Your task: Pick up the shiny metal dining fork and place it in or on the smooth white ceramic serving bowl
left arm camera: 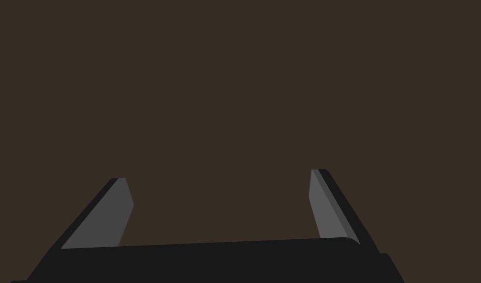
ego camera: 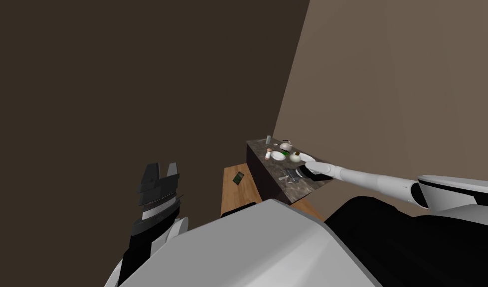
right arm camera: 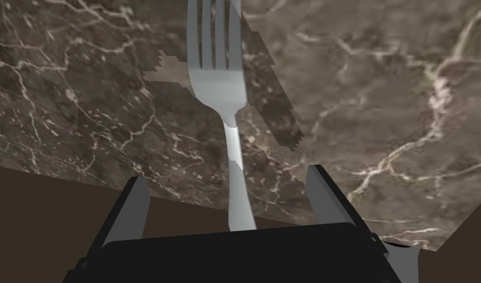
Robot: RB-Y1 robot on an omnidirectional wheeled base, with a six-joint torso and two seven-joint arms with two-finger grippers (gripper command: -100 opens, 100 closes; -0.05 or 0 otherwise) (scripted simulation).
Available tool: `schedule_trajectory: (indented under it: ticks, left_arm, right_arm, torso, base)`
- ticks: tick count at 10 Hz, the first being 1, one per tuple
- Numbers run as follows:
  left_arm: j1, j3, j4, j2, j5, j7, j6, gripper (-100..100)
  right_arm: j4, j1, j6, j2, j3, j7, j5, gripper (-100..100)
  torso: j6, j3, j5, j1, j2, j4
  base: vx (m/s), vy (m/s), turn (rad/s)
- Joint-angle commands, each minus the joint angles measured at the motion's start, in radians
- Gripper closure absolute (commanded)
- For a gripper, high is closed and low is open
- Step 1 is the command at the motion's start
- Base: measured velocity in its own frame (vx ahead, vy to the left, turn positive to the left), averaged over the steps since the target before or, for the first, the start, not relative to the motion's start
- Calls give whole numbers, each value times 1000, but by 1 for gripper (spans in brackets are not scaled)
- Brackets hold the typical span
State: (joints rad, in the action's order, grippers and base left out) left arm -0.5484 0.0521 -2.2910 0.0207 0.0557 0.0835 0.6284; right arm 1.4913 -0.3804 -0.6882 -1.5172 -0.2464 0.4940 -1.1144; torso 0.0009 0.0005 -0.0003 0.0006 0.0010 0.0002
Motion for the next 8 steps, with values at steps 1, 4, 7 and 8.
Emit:
schedule_trajectory:
  ticks: [1, 4, 7, 8]
  left_arm:
    - [0, 0, 0, 0, 0, 0, 0, 0]
    - [0, 0, 0, 0, 0, 0, 0, 0]
    - [0, 0, 0, 0, 0, 0, 0, 0]
    - [0, 0, 0, 0, 0, 0, 0, 0]
  right_arm:
    - [-18, -1, 23, 32, -18, 7, -13, -100]
    - [-1, -10, 23, 15, -9, 0, -7, 100]
    - [0, -10, 22, 15, -9, 1, -8, 100]
    - [0, -10, 22, 15, -9, 1, -8, 0]
  torso:
    - [0, 0, 0, 0, 0, 0]
    - [1, 0, 0, 0, 0, 0]
    - [2, 1, 0, 0, 1, 0]
    - [2, 1, 0, 0, 1, 0]
  base:
    - [22, 5, 174]
    - [3, 0, 9]
    - [0, 0, 3]
    - [0, 0, 0]
